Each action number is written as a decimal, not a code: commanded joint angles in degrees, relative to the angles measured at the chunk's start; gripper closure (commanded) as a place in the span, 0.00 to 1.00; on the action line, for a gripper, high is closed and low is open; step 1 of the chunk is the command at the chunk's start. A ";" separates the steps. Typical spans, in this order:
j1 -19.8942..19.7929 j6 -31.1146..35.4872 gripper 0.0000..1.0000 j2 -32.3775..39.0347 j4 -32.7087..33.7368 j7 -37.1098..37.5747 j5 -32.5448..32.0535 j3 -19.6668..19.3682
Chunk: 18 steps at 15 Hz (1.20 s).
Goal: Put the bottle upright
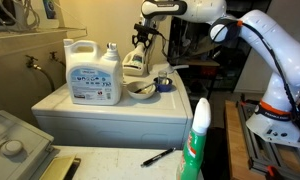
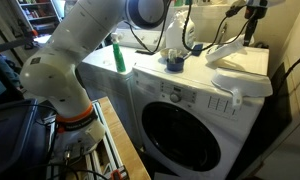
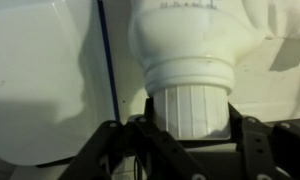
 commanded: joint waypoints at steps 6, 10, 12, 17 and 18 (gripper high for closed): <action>4.28 0.92 0.62 -6.83 -2.50 -6.17 -4.58 -0.93; 6.34 1.14 0.62 -8.26 -3.00 -9.02 -8.83 -2.07; 7.33 2.39 0.62 -8.82 -3.35 -9.93 -10.64 -2.64; 10.12 11.32 0.62 -8.92 -5.24 -9.60 -15.79 -4.55; 10.76 13.73 0.62 -8.98 -6.17 -9.29 -16.99 -5.14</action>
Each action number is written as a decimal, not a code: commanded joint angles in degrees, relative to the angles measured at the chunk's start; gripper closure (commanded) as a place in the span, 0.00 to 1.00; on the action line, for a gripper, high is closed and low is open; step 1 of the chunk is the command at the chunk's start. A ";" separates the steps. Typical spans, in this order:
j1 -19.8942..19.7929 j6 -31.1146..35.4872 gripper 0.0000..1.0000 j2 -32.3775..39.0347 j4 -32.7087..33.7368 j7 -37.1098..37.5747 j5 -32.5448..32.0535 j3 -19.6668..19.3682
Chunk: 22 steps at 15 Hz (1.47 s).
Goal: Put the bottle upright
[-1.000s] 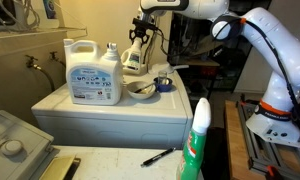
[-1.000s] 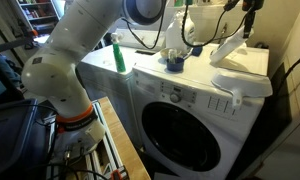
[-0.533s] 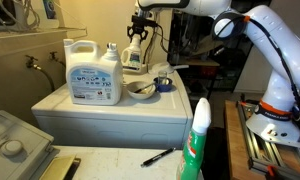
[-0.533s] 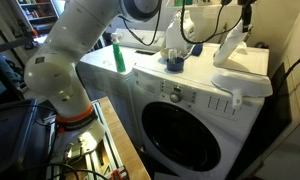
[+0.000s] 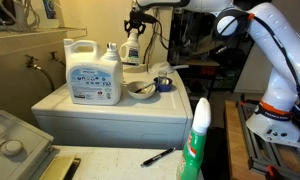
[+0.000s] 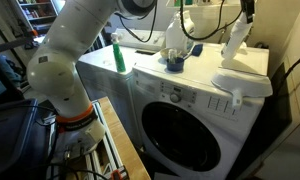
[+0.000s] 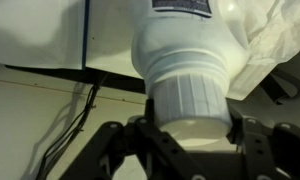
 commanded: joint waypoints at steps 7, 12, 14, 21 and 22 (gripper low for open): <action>6.47 12.33 0.62 -4.72 -12.50 3.49 -12.30 -7.81; 7.40 8.33 0.01 -8.54 -17.05 4.53 -10.84 -7.94; 6.54 5.57 0.00 -11.63 -17.40 4.68 -8.00 -6.76; 1.67 -1.55 0.00 -24.79 -22.29 -6.87 8.09 -2.81; 1.17 -0.53 0.00 -25.48 -23.78 -8.30 10.83 -2.29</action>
